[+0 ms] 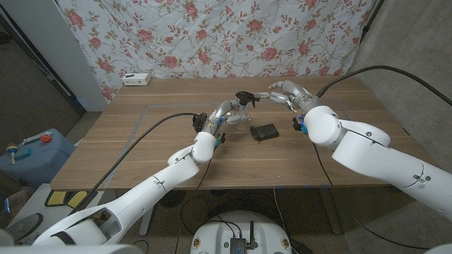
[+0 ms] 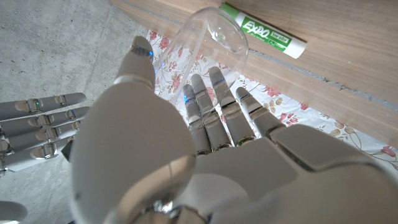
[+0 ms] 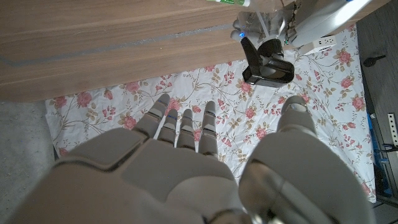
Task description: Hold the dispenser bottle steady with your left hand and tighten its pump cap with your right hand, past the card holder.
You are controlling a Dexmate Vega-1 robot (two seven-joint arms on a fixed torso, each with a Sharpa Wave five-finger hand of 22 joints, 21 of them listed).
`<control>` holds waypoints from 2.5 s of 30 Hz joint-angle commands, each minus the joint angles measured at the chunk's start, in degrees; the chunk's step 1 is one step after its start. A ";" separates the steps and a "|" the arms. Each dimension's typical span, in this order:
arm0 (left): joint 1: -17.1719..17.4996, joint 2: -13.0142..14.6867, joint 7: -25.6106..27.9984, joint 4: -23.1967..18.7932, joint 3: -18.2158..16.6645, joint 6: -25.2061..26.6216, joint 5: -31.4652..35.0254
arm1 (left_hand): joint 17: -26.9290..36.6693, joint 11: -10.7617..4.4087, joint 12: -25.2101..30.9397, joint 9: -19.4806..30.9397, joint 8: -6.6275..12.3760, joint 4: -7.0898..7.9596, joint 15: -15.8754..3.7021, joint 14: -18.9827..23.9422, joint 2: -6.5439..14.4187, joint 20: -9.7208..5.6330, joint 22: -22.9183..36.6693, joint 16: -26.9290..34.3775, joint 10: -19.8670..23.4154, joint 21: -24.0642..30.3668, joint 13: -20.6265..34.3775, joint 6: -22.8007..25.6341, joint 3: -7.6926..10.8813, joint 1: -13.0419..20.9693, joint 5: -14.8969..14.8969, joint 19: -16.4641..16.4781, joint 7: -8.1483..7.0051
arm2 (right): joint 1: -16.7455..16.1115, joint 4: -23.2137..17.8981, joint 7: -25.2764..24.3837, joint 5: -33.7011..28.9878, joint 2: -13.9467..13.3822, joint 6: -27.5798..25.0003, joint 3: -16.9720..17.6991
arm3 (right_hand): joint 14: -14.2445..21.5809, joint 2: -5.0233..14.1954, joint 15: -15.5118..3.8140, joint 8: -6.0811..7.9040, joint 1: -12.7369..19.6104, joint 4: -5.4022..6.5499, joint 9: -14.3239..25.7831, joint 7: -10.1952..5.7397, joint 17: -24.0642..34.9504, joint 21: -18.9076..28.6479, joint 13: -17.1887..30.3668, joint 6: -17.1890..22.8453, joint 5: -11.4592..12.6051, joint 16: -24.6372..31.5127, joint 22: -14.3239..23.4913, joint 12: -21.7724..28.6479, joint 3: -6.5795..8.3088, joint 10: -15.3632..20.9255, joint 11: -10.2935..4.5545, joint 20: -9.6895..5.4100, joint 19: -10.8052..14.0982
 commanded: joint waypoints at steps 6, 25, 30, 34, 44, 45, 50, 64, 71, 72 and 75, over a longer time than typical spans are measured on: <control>-1.86 -0.90 1.18 2.63 1.30 2.30 2.17 | 0.27 0.10 0.07 0.27 0.08 2.62 -4.50 1.14 8.10 -6.20 0.12 0.08 0.69 0.05 0.47 10.23 3.22 -1.16 0.28 0.49 -0.12 | 7.24 1.58 1.07 -4.23 2.59 -5.50 -8.48 | 0.85 -0.07 0.01 0.48 -0.39 -0.01 0.33 -0.03 0.26 0.48 0.14 0.82 -0.38 0.47 0.23 0.49 -0.11 0.46 0.13 0.07 0.18; -4.13 -2.22 1.36 5.65 2.77 2.17 2.83 | 0.40 0.27 -0.19 0.27 0.04 2.53 -4.51 1.03 8.47 -6.04 0.12 0.02 0.60 0.01 0.87 10.34 3.69 -1.28 0.38 0.41 0.04 | 16.10 3.77 3.03 -7.67 5.09 -12.43 -17.91 | 1.70 -0.22 -0.03 1.79 -0.32 -0.23 0.80 0.51 0.18 0.57 0.11 4.03 -0.95 0.61 0.23 0.79 -0.07 1.76 0.05 -0.07 0.54; -4.24 -2.16 1.44 5.83 3.08 1.87 3.08 | 0.36 0.17 -0.22 0.28 0.04 2.45 -4.59 1.05 8.38 -6.09 0.12 -0.02 0.66 0.02 0.96 10.41 3.77 -1.32 0.40 0.44 -0.03 | 17.21 4.31 2.98 -8.03 5.49 -12.68 -19.27 | 1.82 -0.38 0.03 1.95 -0.60 -0.15 0.90 0.62 0.20 0.58 0.11 4.39 -1.13 0.63 0.23 0.81 -0.21 1.94 0.09 -0.05 0.59; -4.16 -2.20 1.49 5.67 3.19 2.23 3.14 | 0.37 0.20 -0.26 0.28 0.02 2.47 -4.48 1.01 8.46 -6.06 0.12 -0.05 0.65 0.01 1.02 10.36 3.85 -1.36 0.41 0.42 0.03 | 18.71 4.84 2.77 -9.06 6.04 -13.49 -21.36 | 2.17 -0.54 -0.07 2.26 -1.01 -0.01 1.03 0.57 0.22 0.58 0.11 5.11 -1.34 0.73 0.23 0.87 -0.40 2.25 0.11 0.04 0.65; -4.03 -2.33 1.64 5.55 3.37 2.21 3.12 | 0.41 0.23 -0.33 0.28 0.04 2.42 -4.52 1.09 8.46 -6.05 0.12 -0.03 0.78 0.00 1.20 10.49 4.00 -1.48 0.44 0.40 -0.04 | 21.92 6.30 2.13 -10.62 7.79 -16.39 -25.53 | 3.17 -0.84 -0.38 3.43 -1.65 0.12 1.45 0.59 0.20 0.72 0.09 7.81 -1.72 0.91 0.24 1.03 -0.68 3.38 0.09 -0.17 1.21; -4.01 -2.33 1.62 5.57 3.39 2.10 3.09 | 0.40 0.22 -0.33 0.28 0.03 2.41 -4.53 1.10 8.45 -6.07 0.12 -0.03 0.80 0.00 1.22 10.49 4.01 -1.50 0.44 0.40 -0.07 | 22.26 6.40 2.06 -10.76 7.86 -16.54 -25.98 | 3.17 -0.84 -0.39 3.54 -1.66 0.11 1.49 0.78 0.19 0.74 0.09 8.07 -1.74 0.89 0.24 1.03 -0.68 3.42 0.07 -0.23 1.29; -3.76 -2.53 1.71 5.16 3.33 3.08 3.01 | 0.44 0.28 -0.37 0.29 0.00 2.35 -4.52 1.04 8.54 -6.02 0.12 -0.05 0.87 -0.01 1.32 10.45 4.16 -1.46 0.47 0.37 -0.02 | 24.19 6.82 2.17 -10.80 8.48 -18.37 -28.00 | 3.64 -0.68 -0.50 4.29 -1.50 0.00 1.71 1.04 0.17 0.78 0.09 9.74 -1.76 0.95 0.24 1.12 -0.53 4.09 0.03 -0.34 1.59; -3.52 -2.43 1.74 5.04 3.48 2.31 2.94 | 0.51 0.36 -0.50 0.30 -0.09 2.05 -4.49 0.90 8.62 -5.94 0.12 -0.08 0.94 -0.02 1.59 10.35 4.50 -1.20 0.54 0.33 0.25 | 24.29 8.74 11.53 -24.37 11.02 -21.08 -31.24 | 5.07 -0.43 -1.18 6.12 -0.62 -0.48 2.27 0.69 0.12 0.77 0.10 13.44 -1.86 1.16 0.24 1.39 -0.09 6.03 -0.57 -0.63 2.06; -3.43 -2.47 1.66 4.93 3.48 2.40 2.87 | 0.59 0.42 -0.54 0.31 -0.11 1.94 -4.51 0.82 8.60 -5.97 0.12 -0.04 0.98 -0.03 1.70 10.34 4.58 -1.09 0.55 0.29 0.24 | 20.97 12.33 27.85 -44.25 14.53 -21.08 -30.34 | 5.86 -0.44 -1.47 6.98 -0.19 -0.70 2.59 0.41 0.11 0.87 0.11 14.96 -1.92 1.29 0.23 1.43 0.07 6.83 -0.73 -0.85 2.61; -3.42 -2.48 1.61 4.91 3.46 2.41 2.81 | 0.60 0.44 -0.58 0.31 -0.09 1.93 -4.55 0.87 8.58 -6.01 0.12 -0.01 0.91 -0.03 1.73 10.39 4.57 -1.10 0.54 0.29 0.20 | 20.72 12.82 29.66 -46.44 14.91 -21.08 -30.32 | 5.94 -0.44 -1.45 7.08 -0.15 -0.72 2.62 0.37 0.11 0.89 0.11 15.14 -1.93 1.30 0.23 1.44 0.08 6.94 -0.75 -0.88 2.69; -3.42 -2.51 1.67 4.94 3.46 2.43 2.84 | 0.60 0.43 -0.56 0.31 -0.10 1.89 -4.51 0.94 8.56 -6.02 0.12 0.02 1.00 -0.02 1.77 10.39 4.61 -1.07 0.55 0.31 0.20 | 19.93 14.36 34.39 -52.46 16.08 -21.08 -30.21 | 6.21 -0.43 -1.52 7.23 -0.03 -0.77 2.70 0.20 0.12 0.89 0.12 15.34 -1.93 1.36 0.23 1.50 0.13 7.26 -0.85 -0.95 2.78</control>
